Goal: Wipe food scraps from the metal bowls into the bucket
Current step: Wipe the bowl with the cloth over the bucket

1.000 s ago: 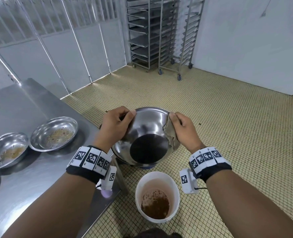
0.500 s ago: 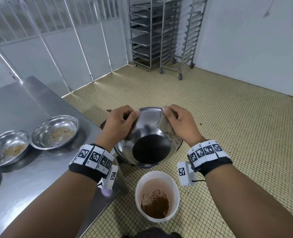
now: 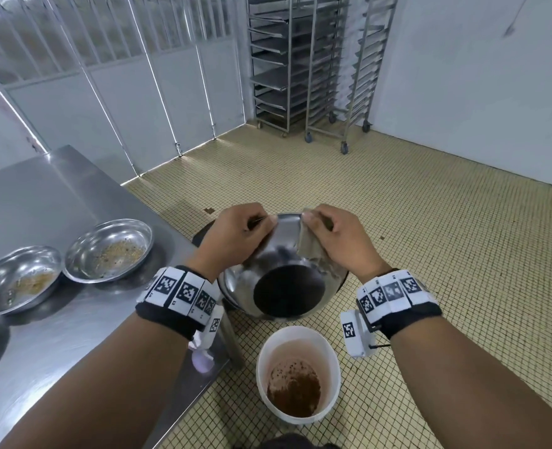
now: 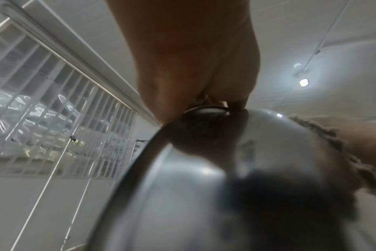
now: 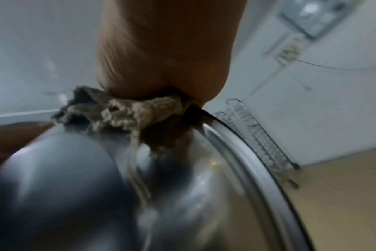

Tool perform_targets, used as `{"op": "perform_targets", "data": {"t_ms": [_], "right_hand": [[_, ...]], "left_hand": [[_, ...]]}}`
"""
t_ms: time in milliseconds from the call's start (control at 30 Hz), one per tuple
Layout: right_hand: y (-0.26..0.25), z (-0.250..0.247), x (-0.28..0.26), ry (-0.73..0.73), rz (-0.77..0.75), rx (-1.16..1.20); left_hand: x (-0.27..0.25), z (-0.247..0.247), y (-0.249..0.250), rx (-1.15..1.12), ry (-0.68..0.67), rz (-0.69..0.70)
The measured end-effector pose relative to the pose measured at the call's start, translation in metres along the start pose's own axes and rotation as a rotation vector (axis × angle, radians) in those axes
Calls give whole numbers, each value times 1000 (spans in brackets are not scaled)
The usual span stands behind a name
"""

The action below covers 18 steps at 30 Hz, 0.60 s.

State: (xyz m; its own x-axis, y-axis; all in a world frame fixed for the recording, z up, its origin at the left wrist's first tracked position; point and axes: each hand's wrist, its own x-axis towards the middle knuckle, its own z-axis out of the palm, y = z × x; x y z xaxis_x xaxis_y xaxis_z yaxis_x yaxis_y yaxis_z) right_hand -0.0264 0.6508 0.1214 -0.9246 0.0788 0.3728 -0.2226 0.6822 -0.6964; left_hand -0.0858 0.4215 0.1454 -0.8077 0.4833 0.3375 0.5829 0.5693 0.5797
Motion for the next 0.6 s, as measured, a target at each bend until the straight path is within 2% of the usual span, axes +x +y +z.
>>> {"op": "perform_targets", "data": {"t_ms": [100,200,267,333,467,533,600], "right_hand": [[-1,3,0,6,-10,-25],[16,2,-13,58,144,189],[23,3,-16,87,200,241],[19,2,-12,72,185,210],[-3,-2,6,-22,31,-3],[2,-3,4,-2,41,37],[14,-2,-3,48,121,180]], "left_hand": [[3,1,4,-47,22,-8],[2,-8,-2,-140,148,-97],[1,-10,-7,-188,209,-134],[0,-6,-4,-155,174,-134],[0,2,2,-147,74,-86],[0,-2,1,-177,118,-85],[0,-5,-5,-232,198,-124]]}}
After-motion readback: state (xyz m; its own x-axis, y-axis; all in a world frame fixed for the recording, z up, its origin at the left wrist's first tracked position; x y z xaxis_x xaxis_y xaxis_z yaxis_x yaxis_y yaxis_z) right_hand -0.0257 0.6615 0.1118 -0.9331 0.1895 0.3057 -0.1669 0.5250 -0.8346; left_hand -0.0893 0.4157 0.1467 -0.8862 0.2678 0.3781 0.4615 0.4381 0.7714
